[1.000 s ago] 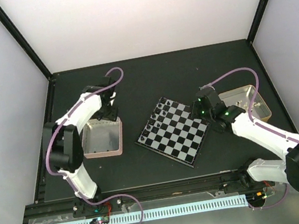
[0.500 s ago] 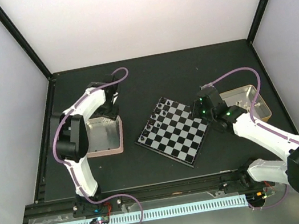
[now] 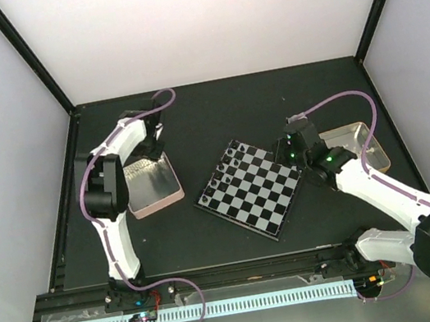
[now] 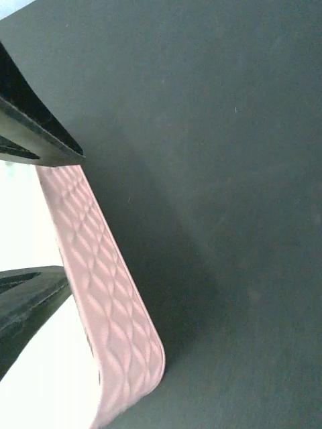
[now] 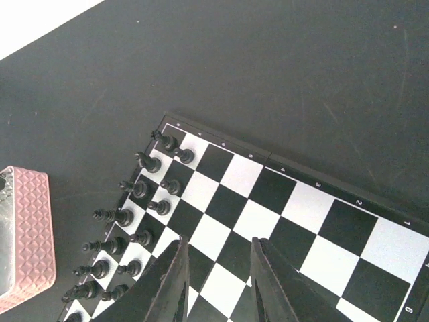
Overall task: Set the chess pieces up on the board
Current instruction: Adjust the storage box at the center of the board.
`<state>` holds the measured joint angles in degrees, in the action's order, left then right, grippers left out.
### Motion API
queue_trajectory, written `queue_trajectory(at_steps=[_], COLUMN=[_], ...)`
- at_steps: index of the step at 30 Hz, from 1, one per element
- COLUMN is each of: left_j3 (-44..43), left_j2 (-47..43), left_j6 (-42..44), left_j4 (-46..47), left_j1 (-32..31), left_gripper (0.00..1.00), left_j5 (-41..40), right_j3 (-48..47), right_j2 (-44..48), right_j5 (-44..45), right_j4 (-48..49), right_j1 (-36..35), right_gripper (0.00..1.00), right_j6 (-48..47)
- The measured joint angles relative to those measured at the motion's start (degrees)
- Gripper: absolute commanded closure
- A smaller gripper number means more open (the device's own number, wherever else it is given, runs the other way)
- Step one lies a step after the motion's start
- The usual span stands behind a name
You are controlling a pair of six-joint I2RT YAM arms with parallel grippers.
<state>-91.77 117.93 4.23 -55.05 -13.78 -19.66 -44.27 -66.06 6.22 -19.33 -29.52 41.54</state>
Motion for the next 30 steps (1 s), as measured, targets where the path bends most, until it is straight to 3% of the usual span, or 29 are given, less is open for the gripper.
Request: queue_trajectory(at_steps=[10,19,28,30], left_j3=[-2.0,-2.5,5.1,7.6], left_j2=[1.6,1.6,-3.8,-5.7], left_j6=[-3.1,-8.0,-16.9,-18.7], left_j4=[0.2,-0.5,1.8,2.2], left_j1=[7.6,12.7,14.2,14.2], left_gripper=[0.85,0.98,0.98,0.92], left_j5=[2.6,4.9,9.6,10.7], right_j3=[-0.9,-1.6,-1.6,-1.6], right_j2=[0.0,0.0,-0.3,-0.4], right_j5=[0.0,-0.4,-0.9,-1.0], right_j4=[-0.5,-0.4,-0.4,-0.4], right_j1=[0.0,0.0,0.0,0.0], right_gripper=[0.74,0.74,0.74,0.74], right_j6=[-0.3,-0.3,-0.5,-0.5])
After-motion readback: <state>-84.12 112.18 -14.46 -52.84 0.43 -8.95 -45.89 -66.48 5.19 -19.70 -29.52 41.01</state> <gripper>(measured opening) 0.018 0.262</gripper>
